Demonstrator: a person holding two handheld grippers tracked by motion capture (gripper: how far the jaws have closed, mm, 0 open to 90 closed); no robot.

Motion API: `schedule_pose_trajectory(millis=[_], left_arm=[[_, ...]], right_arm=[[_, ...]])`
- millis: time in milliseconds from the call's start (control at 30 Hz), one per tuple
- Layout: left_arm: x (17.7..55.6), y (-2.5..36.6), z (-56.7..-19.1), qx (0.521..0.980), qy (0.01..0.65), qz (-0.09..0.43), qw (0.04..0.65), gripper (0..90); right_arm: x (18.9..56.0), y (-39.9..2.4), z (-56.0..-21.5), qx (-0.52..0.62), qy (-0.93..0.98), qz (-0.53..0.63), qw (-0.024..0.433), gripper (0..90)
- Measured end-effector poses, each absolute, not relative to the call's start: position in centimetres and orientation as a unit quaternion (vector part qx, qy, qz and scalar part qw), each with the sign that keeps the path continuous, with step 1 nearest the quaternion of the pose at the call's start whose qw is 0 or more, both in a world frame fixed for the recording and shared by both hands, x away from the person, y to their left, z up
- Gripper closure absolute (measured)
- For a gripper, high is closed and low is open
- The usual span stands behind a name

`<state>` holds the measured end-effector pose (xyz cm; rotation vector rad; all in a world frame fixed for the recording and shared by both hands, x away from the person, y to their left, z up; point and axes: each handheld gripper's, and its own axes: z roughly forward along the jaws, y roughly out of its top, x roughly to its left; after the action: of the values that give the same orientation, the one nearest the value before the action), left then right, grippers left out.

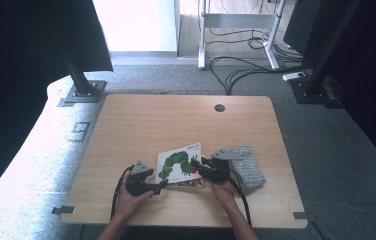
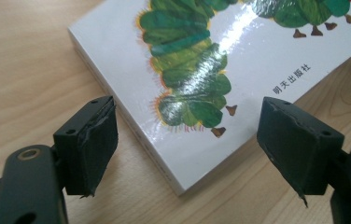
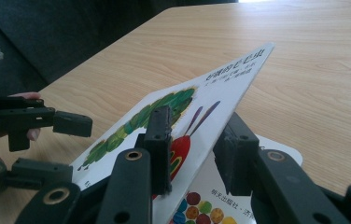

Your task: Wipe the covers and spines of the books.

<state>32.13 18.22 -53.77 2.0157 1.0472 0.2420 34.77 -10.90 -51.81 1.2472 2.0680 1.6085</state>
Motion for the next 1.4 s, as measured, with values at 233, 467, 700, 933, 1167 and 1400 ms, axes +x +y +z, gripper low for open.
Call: schedule_pose_trajectory(millis=[233, 467, 700, 933, 1167, 1400], left_arm=[[32.5, 18.1, -54.5, 0.809, 0.421, 0.060, 0.406, 15.5], [32.2, 18.3, -53.7, 0.806, 0.415, 0.076, 0.416, 20.1], [32.4, 18.4, -53.8, 0.800, 0.422, 0.081, 0.418, 19.3], [32.4, 18.3, -53.8, 0.803, 0.418, 0.081, 0.417, 18.7], [32.5, 18.5, -53.8, 0.802, 0.417, 0.070, 0.421, 17.8], [32.5, 18.6, -53.8, 0.805, 0.413, 0.064, 0.421, 17.8]], right_arm=[[34.7, -10.8, -51.8, 0.426, 0.710, 0.547, 0.124, 68.0], [34.6, -10.8, -51.6, 0.423, 0.708, 0.553, 0.122, 68.6], [34.5, -10.8, -51.6, 0.420, 0.710, 0.552, 0.124, 69.3], [34.2, -10.6, -51.3, 0.410, 0.715, 0.550, 0.136, 69.8], [33.7, -10.3, -50.5, 0.394, 0.721, 0.551, 0.145, 71.4], [33.1, -10.2, -49.9, 0.380, 0.725, 0.555, 0.146, 73.9]])
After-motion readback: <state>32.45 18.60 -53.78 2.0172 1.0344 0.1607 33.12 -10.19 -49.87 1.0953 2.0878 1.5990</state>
